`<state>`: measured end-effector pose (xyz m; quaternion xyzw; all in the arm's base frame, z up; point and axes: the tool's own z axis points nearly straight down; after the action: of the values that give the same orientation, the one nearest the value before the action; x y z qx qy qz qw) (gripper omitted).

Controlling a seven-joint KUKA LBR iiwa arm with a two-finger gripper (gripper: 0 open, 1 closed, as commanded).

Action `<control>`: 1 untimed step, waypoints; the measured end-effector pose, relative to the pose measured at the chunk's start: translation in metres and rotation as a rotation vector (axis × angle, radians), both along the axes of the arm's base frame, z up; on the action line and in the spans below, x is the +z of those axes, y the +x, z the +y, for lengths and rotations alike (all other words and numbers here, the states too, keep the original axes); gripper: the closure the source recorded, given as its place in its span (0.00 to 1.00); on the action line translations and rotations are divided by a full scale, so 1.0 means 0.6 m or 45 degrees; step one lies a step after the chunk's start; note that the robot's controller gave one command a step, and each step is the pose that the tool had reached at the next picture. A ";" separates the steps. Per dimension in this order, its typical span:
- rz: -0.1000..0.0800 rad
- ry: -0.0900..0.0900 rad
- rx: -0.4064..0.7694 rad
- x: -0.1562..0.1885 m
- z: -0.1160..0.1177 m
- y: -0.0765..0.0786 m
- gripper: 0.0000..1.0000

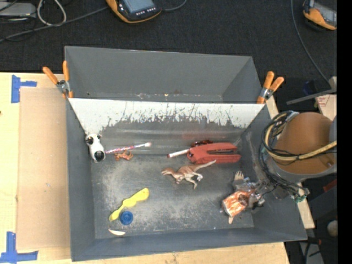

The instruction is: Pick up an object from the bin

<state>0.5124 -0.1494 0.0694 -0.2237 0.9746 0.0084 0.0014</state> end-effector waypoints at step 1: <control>0.000 0.000 0.000 0.000 0.000 0.000 1.00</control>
Offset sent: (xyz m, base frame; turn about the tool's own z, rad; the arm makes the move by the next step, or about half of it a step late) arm -0.0001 0.0001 0.0107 -0.0002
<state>0.5124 -0.1492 0.0694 -0.2239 0.9746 0.0085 0.0014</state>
